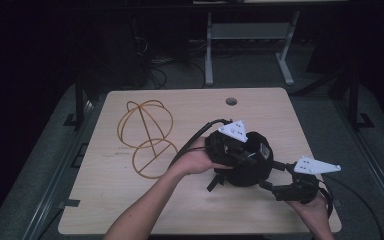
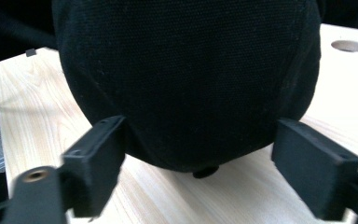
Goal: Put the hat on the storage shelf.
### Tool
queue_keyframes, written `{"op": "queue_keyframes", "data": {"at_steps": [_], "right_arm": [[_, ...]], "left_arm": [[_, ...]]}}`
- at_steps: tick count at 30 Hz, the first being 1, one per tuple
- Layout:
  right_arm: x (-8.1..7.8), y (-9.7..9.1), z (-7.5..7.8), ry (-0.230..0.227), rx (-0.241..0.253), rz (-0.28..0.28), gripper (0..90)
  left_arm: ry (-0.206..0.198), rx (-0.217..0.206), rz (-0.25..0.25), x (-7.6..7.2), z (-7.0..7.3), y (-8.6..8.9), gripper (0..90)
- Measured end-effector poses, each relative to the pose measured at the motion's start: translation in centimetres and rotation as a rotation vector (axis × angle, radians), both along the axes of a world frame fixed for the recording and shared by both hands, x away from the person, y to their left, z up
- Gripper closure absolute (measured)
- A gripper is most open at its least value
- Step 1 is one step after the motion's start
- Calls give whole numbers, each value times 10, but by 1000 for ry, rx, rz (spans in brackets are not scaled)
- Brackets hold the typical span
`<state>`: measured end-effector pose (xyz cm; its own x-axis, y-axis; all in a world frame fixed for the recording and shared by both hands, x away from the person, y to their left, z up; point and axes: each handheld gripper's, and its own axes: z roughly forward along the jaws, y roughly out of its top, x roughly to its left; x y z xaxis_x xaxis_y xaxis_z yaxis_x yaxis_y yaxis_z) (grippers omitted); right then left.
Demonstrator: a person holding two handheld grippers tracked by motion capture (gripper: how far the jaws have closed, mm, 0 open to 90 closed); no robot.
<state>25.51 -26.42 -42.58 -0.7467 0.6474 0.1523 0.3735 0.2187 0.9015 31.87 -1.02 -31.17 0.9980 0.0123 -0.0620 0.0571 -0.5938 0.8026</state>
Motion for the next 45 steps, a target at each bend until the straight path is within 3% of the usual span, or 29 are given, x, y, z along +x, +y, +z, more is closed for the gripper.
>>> {"op": "queue_keyframes", "data": {"at_steps": [2, 3, 4, 5, 6, 7, 8, 13, 14, 15, 19, 26, 33, 45], "right_arm": [[-1, 0, 0, -17, -3, 2, 257], [-2, -1, 0, -24, 1, 8, 330], [-2, -1, 0, -24, 1, 8, 330], [-1, -1, 0, -26, 13, 15, 417], [-1, -1, 0, -26, 13, 15, 417], [-1, -1, 0, -39, 8, 23, 519], [-1, -1, 0, -39, 8, 23, 519], [3, 0, 3, -35, 18, 52, 712], [3, 0, 3, -35, 18, 52, 712], [4, -2, 4, -46, 45, 43, 763], [3, -5, 7, -36, 71, 37, 839], [5, -4, 22, -15, 52, 44, 853], [11, -7, 40, 13, 28, 40, 856], [19, -11, 59, 52, 30, 47, 855]], "left_arm": [[-2, -2, -16, -2, 2, -3, 813], [2, 0, -19, -3, 3, -3, 813], [2, 1, -27, -4, 3, -4, 813], [1, 5, -33, -5, 4, -4, 813], [-6, 10, -37, -6, 5, -4, 813], [-7, 6, -37, -6, 6, -3, 813], [-7, 0, -38, -6, 7, -2, 813], [-5, 3, -38, -6, 9, 3, 813], [-5, -5, -35, -6, 9, 4, 813], [-5, -10, -27, -6, 11, 8, 812], [-9, -10, -9, -5, 10, 12, 810], [-2, -25, 56, 0, 10, 27, 779], [-22, -3, 111, 1, 12, 42, 612], [-27, 28, 144, -7, 1, 67, 530]]}}
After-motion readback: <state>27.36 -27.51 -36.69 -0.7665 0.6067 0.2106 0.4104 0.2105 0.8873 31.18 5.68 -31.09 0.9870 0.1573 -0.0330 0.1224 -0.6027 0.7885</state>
